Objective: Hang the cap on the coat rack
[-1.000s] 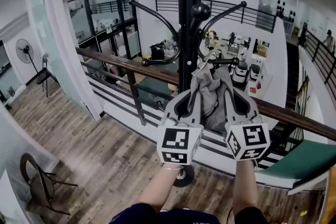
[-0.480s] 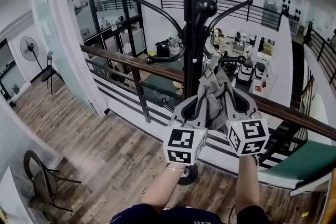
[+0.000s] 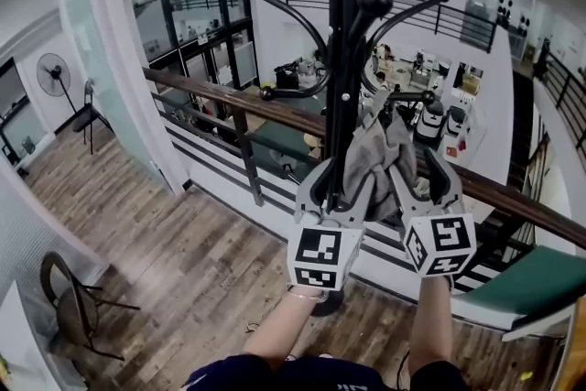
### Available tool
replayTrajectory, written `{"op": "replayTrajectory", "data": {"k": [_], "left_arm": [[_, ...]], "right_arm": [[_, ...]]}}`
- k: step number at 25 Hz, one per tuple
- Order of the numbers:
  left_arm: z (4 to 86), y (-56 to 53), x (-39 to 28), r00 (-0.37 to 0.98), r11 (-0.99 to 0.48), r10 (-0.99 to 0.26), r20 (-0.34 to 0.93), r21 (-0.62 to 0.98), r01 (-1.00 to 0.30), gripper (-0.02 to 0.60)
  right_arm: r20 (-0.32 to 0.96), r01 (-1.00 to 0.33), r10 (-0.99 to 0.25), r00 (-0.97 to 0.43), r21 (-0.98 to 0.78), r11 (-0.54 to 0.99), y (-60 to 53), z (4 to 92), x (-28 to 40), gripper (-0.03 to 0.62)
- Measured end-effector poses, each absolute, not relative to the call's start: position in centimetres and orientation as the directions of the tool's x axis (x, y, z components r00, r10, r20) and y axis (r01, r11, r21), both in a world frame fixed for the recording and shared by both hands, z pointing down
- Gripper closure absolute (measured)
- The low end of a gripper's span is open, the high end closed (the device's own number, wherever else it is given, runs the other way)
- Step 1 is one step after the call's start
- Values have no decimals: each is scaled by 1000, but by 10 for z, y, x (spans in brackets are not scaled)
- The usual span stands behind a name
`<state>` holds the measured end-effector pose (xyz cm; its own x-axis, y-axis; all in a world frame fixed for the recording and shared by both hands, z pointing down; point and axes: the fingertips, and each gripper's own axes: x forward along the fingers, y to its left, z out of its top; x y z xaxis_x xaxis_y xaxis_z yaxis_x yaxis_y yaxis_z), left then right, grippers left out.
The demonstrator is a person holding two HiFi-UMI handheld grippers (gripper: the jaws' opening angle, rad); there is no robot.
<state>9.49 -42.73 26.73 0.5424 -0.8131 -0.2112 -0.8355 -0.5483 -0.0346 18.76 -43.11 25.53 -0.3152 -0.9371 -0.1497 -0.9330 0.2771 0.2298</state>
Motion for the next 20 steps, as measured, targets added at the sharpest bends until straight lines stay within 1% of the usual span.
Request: {"op": "replayTrajectory", "data": {"k": [2, 5, 8, 15, 20], "left_arm": [[269, -419, 95, 566, -569, -797, -210, -52, -821, 307], [279, -408, 98, 602, -599, -778, -179, -80, -797, 290], [295, -399, 97, 622, -619, -765, -166, -77, -782, 288], [334, -374, 77, 628, -632, -757, -182, -38, -774, 290], [371, -361, 60, 631, -634, -765, -131, -21, -773, 290]], "right_arm": [[-170, -937, -936, -309, 226, 268, -420, 254, 192, 283], [-172, -943, -939, -297, 207, 260, -404, 261, 197, 275], [-152, -947, -947, -282, 206, 249, -390, 277, 199, 273], [-110, -955, -962, -251, 192, 227, -358, 325, 199, 276], [-93, -964, -971, -221, 169, 204, -338, 362, 199, 276]]}}
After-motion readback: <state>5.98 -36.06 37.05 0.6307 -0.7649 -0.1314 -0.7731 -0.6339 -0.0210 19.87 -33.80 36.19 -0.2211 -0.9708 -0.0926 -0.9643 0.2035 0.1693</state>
